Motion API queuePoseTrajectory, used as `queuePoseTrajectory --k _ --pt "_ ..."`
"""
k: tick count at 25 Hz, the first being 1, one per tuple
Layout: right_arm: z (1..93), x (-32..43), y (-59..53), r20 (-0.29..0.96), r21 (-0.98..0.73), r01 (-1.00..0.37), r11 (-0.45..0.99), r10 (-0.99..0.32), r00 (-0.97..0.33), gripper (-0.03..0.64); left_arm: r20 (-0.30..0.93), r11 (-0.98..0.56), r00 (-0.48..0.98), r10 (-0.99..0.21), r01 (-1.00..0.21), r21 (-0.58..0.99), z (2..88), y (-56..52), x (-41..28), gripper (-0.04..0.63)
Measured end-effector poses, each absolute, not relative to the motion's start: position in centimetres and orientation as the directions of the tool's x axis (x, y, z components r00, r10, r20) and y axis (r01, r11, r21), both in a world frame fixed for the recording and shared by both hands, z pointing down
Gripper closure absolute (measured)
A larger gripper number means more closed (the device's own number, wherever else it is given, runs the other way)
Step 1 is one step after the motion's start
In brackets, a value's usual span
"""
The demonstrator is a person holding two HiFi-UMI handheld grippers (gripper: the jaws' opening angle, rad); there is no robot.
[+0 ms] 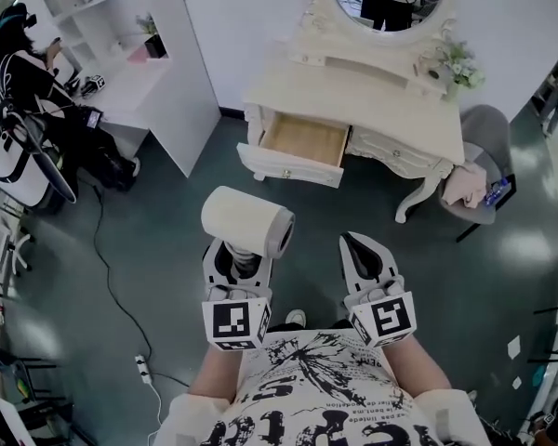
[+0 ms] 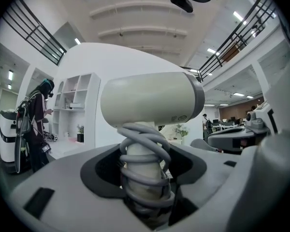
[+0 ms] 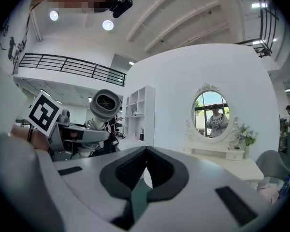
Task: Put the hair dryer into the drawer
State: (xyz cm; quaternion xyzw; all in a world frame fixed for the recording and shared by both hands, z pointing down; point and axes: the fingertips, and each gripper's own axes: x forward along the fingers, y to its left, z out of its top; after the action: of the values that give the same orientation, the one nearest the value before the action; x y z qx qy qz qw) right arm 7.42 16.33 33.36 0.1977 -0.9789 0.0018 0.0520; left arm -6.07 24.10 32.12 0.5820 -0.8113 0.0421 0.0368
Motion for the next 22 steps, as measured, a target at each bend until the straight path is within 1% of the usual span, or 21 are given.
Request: queuePoseTrajectory --k 7,17,22 --pt "35.6 2.8 13.3 0.153 0.004 -0.37 0.929 -0.366 -0.918 0.6 0.128 0.31 -0.308 -0.943 -0.951 -0.008 34.1 20.9 -10.4 0.327" --pt "36.7 -2.7 2.9 0.132 -0.012 -0.321 0.947 -0.317 -0.939 0.6 0.101 0.349 -0.352 -0.93 -0.936 -0.048 34.9 11.6 -14.8 0.328" --pt "35.9 -5.5 -4.3 0.117 0.013 -0.279 0.96 -0.279 -0.953 0.6 0.054 0.367 -0.369 -0.928 -0.929 -0.045 34.2 4.8 -16.9 0.33"
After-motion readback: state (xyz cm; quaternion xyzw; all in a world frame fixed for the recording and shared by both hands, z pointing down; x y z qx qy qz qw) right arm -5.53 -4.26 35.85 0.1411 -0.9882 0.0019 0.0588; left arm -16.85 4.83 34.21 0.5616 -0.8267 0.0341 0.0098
